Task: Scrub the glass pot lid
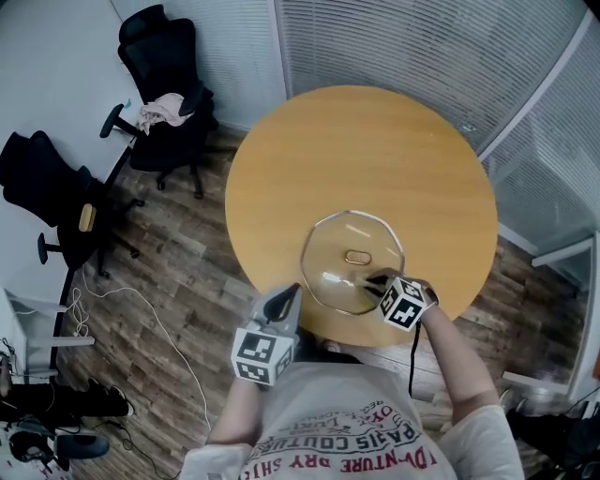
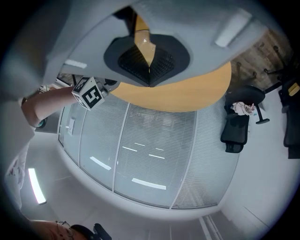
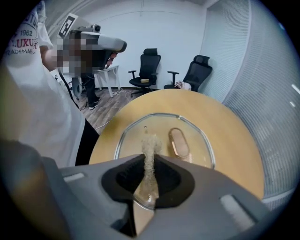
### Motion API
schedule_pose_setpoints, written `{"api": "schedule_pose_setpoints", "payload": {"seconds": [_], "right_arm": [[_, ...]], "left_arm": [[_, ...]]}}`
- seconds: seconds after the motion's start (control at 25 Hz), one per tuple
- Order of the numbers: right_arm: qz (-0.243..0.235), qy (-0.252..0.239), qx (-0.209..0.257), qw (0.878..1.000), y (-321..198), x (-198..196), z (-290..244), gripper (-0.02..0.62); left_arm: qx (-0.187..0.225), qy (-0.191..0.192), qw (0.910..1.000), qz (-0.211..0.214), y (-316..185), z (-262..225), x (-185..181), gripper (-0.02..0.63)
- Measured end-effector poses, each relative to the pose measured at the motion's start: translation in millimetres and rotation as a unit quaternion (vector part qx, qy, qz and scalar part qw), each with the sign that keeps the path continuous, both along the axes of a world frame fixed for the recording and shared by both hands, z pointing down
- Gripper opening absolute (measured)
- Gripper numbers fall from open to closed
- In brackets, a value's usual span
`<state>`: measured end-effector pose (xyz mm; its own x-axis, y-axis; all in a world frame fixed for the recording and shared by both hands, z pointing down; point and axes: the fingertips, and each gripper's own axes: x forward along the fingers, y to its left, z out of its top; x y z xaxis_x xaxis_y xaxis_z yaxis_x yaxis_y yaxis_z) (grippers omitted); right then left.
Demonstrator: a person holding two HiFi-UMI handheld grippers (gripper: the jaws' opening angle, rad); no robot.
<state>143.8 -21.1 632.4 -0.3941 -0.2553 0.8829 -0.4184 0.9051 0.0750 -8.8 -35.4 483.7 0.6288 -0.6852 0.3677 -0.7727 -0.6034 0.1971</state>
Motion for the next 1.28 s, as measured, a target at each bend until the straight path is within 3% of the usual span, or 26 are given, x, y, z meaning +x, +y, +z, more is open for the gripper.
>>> {"api": "schedule_pose_setpoints", "payload": {"seconds": [0.2, 0.52, 1.0, 1.28], "right_arm": [[0.066, 0.006, 0.04, 0.997, -39, 44, -11, 0.058], [0.111, 0.02, 0.034, 0.993, -92, 67, 8, 0.058], [0.02, 0.027, -0.028, 0.999, -126, 37, 41, 0.058], [0.032, -0.001, -0.036, 0.999, -124, 40, 42, 0.058]], "left_arm": [[0.002, -0.006, 0.9994, 0.034, -24, 3, 28, 0.006], [0.0, -0.021, 0.9983, 0.055, -67, 8, 36, 0.006], [-0.022, -0.03, 0.9978, 0.055, -113, 24, 29, 0.006], [-0.029, -0.028, 0.9978, 0.052, -114, 31, 28, 0.006]]}}
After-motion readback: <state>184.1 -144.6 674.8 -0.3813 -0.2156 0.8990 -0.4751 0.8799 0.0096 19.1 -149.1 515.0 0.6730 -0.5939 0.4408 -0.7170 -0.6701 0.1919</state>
